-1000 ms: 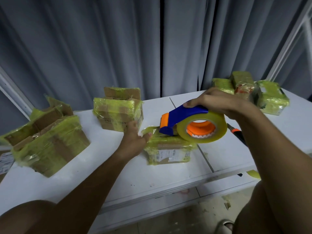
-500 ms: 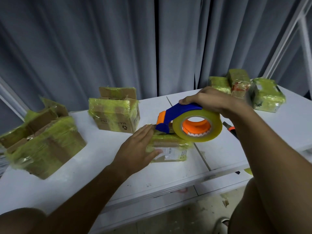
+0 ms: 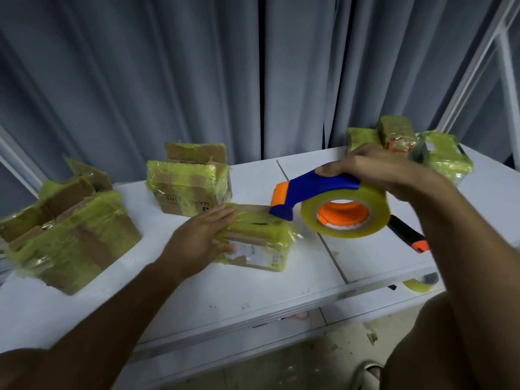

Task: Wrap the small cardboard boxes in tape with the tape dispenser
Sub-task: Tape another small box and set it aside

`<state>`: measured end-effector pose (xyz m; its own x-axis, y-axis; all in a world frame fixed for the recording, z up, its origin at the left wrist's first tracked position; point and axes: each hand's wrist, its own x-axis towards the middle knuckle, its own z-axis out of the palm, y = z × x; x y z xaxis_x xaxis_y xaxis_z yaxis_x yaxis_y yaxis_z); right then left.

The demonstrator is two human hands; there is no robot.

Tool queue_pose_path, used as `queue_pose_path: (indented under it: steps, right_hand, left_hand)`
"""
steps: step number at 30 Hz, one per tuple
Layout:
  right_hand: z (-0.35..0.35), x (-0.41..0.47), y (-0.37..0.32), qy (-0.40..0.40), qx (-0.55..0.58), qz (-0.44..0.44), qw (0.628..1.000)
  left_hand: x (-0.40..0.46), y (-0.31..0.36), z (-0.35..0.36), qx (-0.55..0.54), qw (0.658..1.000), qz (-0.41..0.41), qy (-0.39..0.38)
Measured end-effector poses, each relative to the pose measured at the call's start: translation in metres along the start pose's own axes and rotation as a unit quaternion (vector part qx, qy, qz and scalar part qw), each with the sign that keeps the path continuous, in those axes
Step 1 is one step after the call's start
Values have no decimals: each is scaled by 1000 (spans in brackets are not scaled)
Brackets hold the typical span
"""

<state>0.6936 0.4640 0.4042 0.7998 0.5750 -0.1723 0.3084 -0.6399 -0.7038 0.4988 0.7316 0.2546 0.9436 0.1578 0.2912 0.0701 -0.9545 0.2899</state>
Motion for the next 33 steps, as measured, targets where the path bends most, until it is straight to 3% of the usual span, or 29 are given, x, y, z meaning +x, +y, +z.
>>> queue_pose_path:
  steps: [4, 11, 14, 16, 20, 33]
  right_hand:
    - [-2, -10, 12, 5, -16, -20, 1000]
    - [7, -13, 21, -6, -18, -16, 1000]
    - [12, -12, 22, -9, -26, -24, 999]
    - [14, -11, 22, -7, -27, -25, 999]
    - [13, -8, 22, -10, -22, -19, 1000]
    - [8, -11, 47, -74, 32, 16, 997]
  left_hand:
    - [-2, -10, -6, 18, 1000, 8, -18]
    - [-1, 14, 0, 160, 985, 48, -45]
    - [4, 32, 1, 138, 988, 62, -29]
    - [4, 42, 4, 101, 992, 41, -62]
    - [6, 49, 24, 150, 986, 43, -59]
    - [14, 59, 37, 158, 985, 72, -18]
